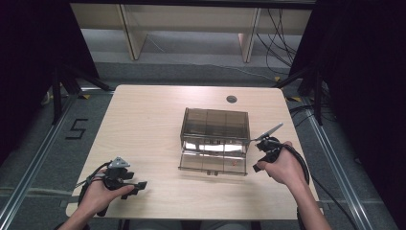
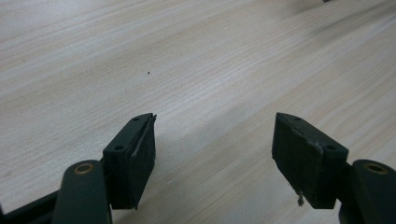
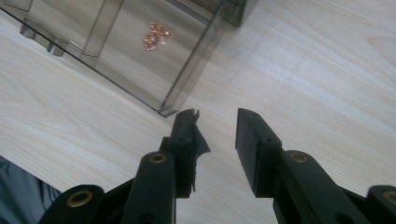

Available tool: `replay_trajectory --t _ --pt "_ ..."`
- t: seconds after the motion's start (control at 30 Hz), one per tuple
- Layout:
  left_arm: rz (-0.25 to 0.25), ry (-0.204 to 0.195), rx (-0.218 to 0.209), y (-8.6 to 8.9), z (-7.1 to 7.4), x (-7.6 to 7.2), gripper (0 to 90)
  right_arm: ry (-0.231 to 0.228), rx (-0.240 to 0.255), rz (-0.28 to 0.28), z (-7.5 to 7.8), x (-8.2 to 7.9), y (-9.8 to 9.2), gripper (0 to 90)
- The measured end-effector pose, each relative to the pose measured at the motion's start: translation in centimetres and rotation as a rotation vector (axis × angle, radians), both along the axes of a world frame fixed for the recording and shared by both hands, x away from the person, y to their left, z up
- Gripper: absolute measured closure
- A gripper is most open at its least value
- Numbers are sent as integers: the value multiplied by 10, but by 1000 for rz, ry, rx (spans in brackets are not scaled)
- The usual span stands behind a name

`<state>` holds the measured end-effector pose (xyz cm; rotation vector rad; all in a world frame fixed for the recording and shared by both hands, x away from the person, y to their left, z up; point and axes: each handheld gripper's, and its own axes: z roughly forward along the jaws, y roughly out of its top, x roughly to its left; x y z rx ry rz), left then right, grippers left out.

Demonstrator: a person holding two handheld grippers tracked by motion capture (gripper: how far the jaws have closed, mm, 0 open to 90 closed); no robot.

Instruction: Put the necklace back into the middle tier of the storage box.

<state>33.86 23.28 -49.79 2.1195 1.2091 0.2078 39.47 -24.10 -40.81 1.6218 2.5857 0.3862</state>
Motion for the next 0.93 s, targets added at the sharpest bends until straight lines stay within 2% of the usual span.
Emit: replay_trajectory --t 0.03,0.13,0.27,0.33,0.43,0.47,0.5,0.53,0.6,0.67,0.7,0.73,0.87,0.93 --pt "0 0 1 0 0 0 300 3 -2 -19 -1 -1 -1 689" --pt "-1 -1 0 0 0 0 299 6 -18 -19 -5 -4 -9 694" --pt "-5 1 4 1 0 1 300 2 -17 -35 -12 -7 -16 696" --pt "3 -11 0 0 -1 1 300 -4 -10 -39 -16 -9 -19 702" --pt "15 -9 8 1 1 1 300 -12 -8 -50 -22 -10 -25 705" --pt "10 -10 0 1 0 2 300 -8 -20 -49 -22 -10 -27 705" --pt "18 -11 -1 2 0 2 300 -8 -19 -48 -23 -10 -29 708" --pt "19 -13 10 2 1 2 300 -28 -3 -68 -25 -10 -30 710" --pt "19 -14 7 2 1 3 301 -33 8 -81 -25 -11 -32 712" --pt "12 -12 -4 2 1 3 301 -29 -6 -86 -27 -11 -35 711" --pt "11 -13 -4 2 1 3 301 -32 9 -109 -28 -12 -35 711" --pt "10 -12 -2 3 1 3 301 -41 2 -90 -29 -11 -37 710" --pt "20 -21 4 2 2 3 301 -30 -2 -115 -30 -13 -40 704" --pt "15 -22 -6 2 1 4 302 -37 -2 -102 -30 -13 -42 701"
